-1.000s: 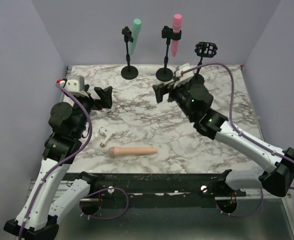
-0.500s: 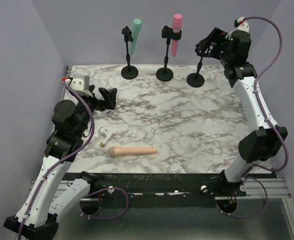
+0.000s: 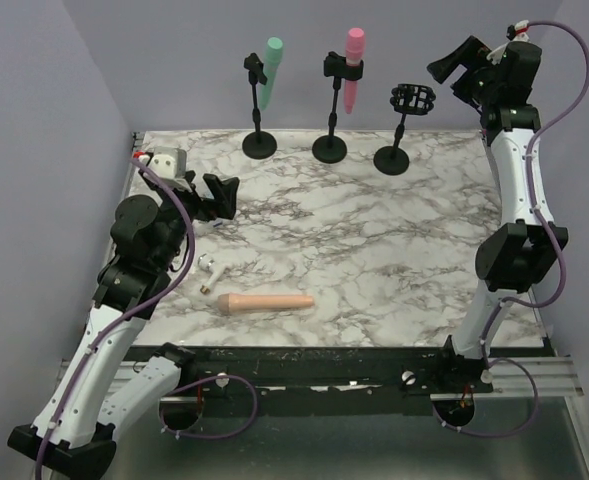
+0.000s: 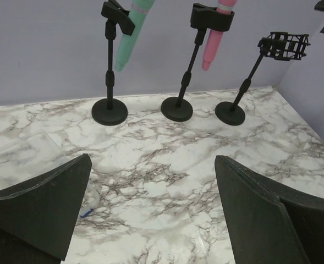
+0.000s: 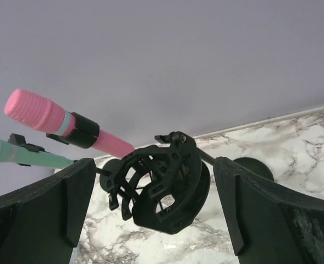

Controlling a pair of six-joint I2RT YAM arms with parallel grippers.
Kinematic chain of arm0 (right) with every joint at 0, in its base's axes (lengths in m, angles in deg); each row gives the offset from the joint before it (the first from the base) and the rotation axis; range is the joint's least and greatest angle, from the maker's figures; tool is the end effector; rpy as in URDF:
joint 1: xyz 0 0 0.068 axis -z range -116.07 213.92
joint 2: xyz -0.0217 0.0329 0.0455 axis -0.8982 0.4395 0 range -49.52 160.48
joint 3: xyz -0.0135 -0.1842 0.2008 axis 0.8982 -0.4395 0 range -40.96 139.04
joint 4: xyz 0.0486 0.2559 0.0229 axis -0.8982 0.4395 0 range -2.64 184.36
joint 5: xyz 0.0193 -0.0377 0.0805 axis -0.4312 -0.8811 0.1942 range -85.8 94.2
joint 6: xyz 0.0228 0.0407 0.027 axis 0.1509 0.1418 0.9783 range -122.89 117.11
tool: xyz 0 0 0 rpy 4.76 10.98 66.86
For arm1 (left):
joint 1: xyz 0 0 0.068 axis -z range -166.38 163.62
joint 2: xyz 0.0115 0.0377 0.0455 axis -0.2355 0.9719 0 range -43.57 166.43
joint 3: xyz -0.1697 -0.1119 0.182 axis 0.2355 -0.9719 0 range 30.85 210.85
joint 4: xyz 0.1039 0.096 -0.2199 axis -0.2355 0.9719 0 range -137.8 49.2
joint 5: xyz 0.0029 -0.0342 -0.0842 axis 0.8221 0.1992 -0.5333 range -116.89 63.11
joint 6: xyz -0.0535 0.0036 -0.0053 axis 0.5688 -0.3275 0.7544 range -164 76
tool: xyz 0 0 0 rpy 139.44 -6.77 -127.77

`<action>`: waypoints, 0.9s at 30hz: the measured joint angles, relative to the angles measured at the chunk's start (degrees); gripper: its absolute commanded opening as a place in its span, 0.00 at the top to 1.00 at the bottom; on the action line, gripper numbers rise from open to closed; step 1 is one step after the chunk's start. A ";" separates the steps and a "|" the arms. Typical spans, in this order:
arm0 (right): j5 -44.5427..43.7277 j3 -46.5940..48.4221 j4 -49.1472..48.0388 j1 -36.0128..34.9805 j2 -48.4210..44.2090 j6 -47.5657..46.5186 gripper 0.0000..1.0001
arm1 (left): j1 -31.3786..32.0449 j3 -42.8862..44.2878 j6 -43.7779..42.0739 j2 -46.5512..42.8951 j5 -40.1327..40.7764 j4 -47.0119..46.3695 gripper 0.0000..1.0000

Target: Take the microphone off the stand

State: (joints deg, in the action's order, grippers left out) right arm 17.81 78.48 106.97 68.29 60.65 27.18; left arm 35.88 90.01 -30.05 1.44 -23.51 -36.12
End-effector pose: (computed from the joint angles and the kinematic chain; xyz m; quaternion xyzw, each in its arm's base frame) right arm 0.4494 -0.0258 0.4406 0.1531 0.7509 0.2302 0.5998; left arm 0.1542 -0.0608 0.4230 0.0288 0.6912 -0.2049 0.6924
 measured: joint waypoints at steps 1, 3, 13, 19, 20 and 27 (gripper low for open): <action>2.25 1.05 -0.59 0.83 0.98 0.66 0.04 | 0.00 0.00 0.00 0.31 0.00 -0.02 0.01; 5.07 2.58 -1.29 1.86 3.04 1.70 0.04 | 0.00 0.00 0.00 0.87 0.00 -0.09 0.01; 13.51 6.95 -5.42 2.93 14.10 6.49 0.16 | 0.00 0.00 0.00 6.23 -0.63 0.42 0.01; 18.08 8.96 -8.94 4.17 17.29 9.79 0.12 | 0.00 0.00 0.00 6.40 -0.68 0.37 0.01; 18.95 8.96 -9.70 4.33 17.57 10.54 0.11 | 0.00 0.00 0.02 6.56 -0.72 0.37 0.01; 23.54 7.52 -15.10 4.59 18.58 16.94 0.10 | 0.00 0.02 0.02 7.72 -1.29 0.44 0.01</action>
State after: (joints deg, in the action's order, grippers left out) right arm 41.35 86.00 91.87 72.88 79.23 44.12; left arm 35.88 90.03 -30.02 9.16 -24.80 -35.68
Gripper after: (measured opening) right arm 0.889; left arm 0.980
